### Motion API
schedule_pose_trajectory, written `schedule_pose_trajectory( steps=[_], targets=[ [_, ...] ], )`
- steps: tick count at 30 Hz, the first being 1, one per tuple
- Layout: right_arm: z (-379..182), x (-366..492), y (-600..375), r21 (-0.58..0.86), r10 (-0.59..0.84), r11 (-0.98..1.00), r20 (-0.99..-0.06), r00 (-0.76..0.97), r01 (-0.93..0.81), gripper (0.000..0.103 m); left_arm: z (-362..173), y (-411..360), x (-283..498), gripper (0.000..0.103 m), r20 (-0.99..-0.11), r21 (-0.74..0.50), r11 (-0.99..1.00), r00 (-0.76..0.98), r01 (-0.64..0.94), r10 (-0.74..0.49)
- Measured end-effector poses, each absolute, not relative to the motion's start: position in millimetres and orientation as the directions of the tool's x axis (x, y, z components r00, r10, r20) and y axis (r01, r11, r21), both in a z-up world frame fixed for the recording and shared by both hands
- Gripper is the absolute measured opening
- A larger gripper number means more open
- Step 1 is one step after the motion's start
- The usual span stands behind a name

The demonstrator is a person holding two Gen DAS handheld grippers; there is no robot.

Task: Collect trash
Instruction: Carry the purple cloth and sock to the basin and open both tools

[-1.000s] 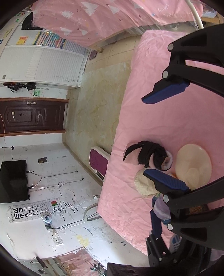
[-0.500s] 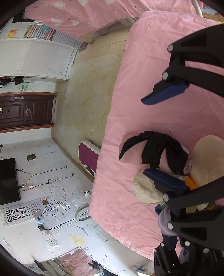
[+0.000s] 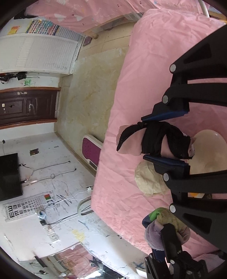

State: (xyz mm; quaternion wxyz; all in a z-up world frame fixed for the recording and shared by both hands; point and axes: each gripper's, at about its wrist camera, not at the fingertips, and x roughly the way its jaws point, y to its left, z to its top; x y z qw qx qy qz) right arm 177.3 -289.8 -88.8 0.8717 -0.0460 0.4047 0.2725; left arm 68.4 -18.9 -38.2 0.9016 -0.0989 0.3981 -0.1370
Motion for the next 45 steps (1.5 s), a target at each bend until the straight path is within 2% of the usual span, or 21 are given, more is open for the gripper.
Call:
schedule_pose_trajectory(
  steps=[10, 19, 32, 45],
  targets=[
    [-58, 146, -348, 0.161, 0.444, 0.872, -0.655, 0.611, -0.461, 0.027, -1, -56, 50, 0.018, -0.65, -0.234, 0.95, 0.694, 0.205, -0.31],
    [-50, 122, -425, 0.187, 0.405, 0.909, -0.61, 0.681, -0.373, 0.027, 16, -112, 52, 0.018, -0.649, -0.184, 0.946, 0.689, 0.269, -0.322],
    [-66, 80, -538, 0.253, 0.326, 0.943, -0.572, 0.753, -0.216, 0.028, 11, -209, 60, 0.018, -0.676, -0.155, 0.906, 0.626, 0.394, -0.388],
    [-105, 47, -629, 0.326, 0.278, 0.94, -0.565, 0.777, -0.099, 0.028, -11, -291, 67, 0.018, -0.727, -0.141, 0.862, 0.54, 0.487, -0.424]
  ],
)
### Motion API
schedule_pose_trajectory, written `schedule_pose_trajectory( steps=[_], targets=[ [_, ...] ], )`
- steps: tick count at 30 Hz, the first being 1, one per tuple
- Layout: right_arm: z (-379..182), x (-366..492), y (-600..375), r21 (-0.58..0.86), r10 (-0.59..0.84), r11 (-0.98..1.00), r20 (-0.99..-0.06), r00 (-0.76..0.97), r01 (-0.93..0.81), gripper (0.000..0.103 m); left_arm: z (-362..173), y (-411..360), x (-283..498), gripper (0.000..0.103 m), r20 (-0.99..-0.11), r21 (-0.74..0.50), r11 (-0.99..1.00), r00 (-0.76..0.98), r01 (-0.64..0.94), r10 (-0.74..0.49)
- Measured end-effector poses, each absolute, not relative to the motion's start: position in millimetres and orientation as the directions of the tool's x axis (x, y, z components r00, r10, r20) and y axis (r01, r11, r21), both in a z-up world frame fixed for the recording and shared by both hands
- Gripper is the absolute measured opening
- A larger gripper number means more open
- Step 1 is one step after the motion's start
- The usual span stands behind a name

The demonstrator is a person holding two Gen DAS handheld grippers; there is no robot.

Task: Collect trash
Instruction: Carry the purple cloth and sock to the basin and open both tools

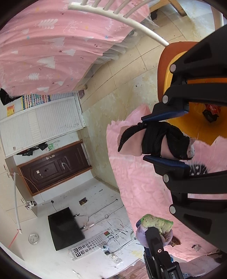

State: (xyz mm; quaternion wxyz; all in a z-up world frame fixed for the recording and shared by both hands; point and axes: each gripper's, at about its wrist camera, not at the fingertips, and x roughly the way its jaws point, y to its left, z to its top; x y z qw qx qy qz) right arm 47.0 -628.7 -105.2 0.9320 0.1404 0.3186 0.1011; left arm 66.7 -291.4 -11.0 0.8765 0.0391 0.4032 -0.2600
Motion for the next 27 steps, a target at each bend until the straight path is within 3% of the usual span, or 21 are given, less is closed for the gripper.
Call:
schedule_pose_trajectory(
  steps=[12, 15, 16, 18, 27],
  targets=[
    [-144, 19, -679, 0.391, 0.251, 0.921, -0.587, 0.77, -0.002, 0.03, -27, -363, 67, 0.019, -0.741, -0.165, 0.813, 0.474, 0.558, -0.475],
    [-151, 13, -687, 0.413, 0.262, 0.911, -0.588, 0.766, 0.006, 0.031, -32, -379, 67, 0.027, -0.748, -0.196, 0.793, 0.436, 0.576, -0.501],
    [-153, 11, -689, 0.416, 0.261, 0.909, -0.588, 0.766, 0.009, 0.032, -34, -384, 67, 0.038, -0.75, -0.21, 0.787, 0.421, 0.581, -0.511],
    [-153, 11, -690, 0.422, 0.262, 0.906, -0.586, 0.767, 0.013, 0.034, -37, -387, 66, 0.05, -0.75, -0.222, 0.783, 0.411, 0.582, -0.518],
    [-149, 9, -689, 0.417, 0.24, 0.908, -0.583, 0.776, 0.032, 0.044, -38, -384, 61, 0.05, -0.75, -0.235, 0.773, 0.396, 0.589, -0.529]
  ],
)
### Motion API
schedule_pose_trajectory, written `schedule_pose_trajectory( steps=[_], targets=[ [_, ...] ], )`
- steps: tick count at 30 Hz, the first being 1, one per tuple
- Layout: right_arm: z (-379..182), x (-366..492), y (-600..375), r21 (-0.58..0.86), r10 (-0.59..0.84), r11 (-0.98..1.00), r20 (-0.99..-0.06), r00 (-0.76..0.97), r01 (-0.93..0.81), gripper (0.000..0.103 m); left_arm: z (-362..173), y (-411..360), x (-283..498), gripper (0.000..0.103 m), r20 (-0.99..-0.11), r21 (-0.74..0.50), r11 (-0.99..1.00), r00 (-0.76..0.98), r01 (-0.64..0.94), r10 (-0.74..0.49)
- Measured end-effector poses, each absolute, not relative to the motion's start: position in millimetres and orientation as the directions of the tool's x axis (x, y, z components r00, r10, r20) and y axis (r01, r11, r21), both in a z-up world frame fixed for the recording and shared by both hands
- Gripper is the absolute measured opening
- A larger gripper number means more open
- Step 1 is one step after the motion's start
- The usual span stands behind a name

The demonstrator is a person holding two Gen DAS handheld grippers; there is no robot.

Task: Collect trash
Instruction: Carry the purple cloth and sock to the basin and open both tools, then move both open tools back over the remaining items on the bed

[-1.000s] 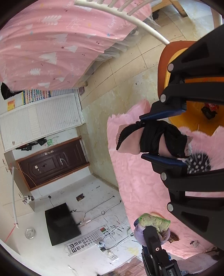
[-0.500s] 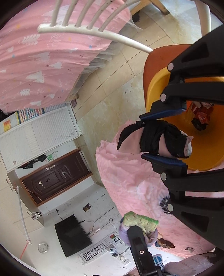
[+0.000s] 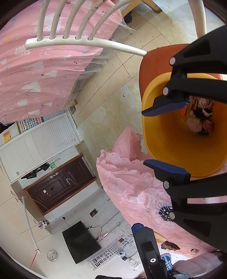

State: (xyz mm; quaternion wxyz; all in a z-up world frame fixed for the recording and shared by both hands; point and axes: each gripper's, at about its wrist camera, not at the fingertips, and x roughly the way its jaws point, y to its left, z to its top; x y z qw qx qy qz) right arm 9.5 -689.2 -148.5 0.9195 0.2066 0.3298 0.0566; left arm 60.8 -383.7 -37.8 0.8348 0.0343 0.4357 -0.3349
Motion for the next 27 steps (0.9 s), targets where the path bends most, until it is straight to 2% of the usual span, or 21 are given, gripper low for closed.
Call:
schedule_pose_trajectory(
  steps=[3, 8, 10, 16, 26, 27],
  targets=[
    [-142, 10, -685, 0.406, 0.234, 0.913, -0.582, 0.779, 0.029, 0.047, -35, -378, 60, 0.05, -0.745, -0.238, 0.777, 0.403, 0.583, -0.531],
    [-129, 13, -675, 0.387, 0.222, 0.922, -0.574, 0.788, 0.022, 0.061, -28, -358, 61, 0.05, -0.728, -0.26, 0.786, 0.421, 0.561, -0.541],
    [-123, 14, -669, 0.377, 0.22, 0.926, -0.571, 0.791, 0.014, 0.063, -24, -346, 61, 0.055, -0.718, -0.267, 0.794, 0.437, 0.546, -0.541],
    [-105, 19, -641, 0.351, 0.226, 0.936, -0.556, 0.8, -0.02, 0.069, -15, -310, 60, 0.055, -0.702, -0.267, 0.817, 0.477, 0.512, -0.528],
    [-79, 38, -574, 0.301, 0.279, 0.946, -0.551, 0.786, -0.124, 0.072, -2, -251, 59, 0.056, -0.67, -0.283, 0.846, 0.538, 0.452, -0.512],
    [-78, 39, -569, 0.295, 0.282, 0.946, -0.552, 0.784, -0.133, 0.073, -2, -246, 59, 0.059, -0.668, -0.284, 0.849, 0.543, 0.446, -0.509]
  ],
)
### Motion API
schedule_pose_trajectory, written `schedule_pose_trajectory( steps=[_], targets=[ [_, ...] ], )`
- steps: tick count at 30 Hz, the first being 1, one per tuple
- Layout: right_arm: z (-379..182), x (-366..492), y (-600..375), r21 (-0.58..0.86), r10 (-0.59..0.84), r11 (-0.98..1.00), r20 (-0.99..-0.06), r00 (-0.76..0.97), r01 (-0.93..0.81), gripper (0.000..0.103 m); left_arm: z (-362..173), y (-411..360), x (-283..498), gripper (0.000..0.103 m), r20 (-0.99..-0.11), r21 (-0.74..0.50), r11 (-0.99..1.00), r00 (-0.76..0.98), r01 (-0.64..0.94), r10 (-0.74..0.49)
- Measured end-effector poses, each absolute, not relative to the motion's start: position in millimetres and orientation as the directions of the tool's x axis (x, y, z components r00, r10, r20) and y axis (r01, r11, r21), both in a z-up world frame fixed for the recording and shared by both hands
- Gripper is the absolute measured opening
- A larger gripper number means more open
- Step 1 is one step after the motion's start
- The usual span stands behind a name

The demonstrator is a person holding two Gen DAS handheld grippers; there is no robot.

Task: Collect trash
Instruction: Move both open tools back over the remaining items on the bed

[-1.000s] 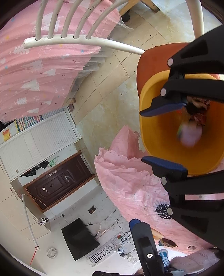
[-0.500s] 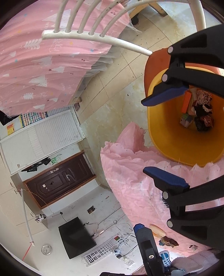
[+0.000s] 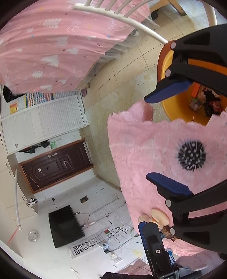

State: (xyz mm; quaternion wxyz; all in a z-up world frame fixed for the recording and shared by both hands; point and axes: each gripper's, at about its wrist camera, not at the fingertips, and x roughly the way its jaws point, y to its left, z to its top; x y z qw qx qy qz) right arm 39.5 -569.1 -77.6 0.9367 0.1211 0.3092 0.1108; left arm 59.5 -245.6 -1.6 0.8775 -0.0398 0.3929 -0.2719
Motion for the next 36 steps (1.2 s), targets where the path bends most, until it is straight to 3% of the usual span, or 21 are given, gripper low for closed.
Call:
schedule_pose_trajectory(
  steps=[7, 12, 25, 36],
  targets=[
    [-67, 52, -521, 0.253, 0.312, 0.947, -0.568, 0.762, -0.2, 0.074, 5, -202, 58, 0.075, -0.654, -0.254, 0.892, 0.613, 0.374, -0.444],
    [-65, 61, -484, 0.23, 0.34, 0.94, -0.582, 0.739, -0.251, 0.076, 6, -168, 59, 0.078, -0.649, -0.245, 0.918, 0.65, 0.313, -0.395],
    [-69, 75, -394, 0.17, 0.402, 0.905, -0.64, 0.655, -0.389, 0.08, -2, -75, 64, 0.079, -0.681, -0.164, 0.98, 0.705, 0.114, -0.196],
    [-90, 86, -328, 0.119, 0.421, 0.859, -0.717, 0.556, -0.497, 0.08, -35, -20, 72, 0.079, -0.751, -0.175, 0.984, 0.645, 0.013, -0.142]
  ],
)
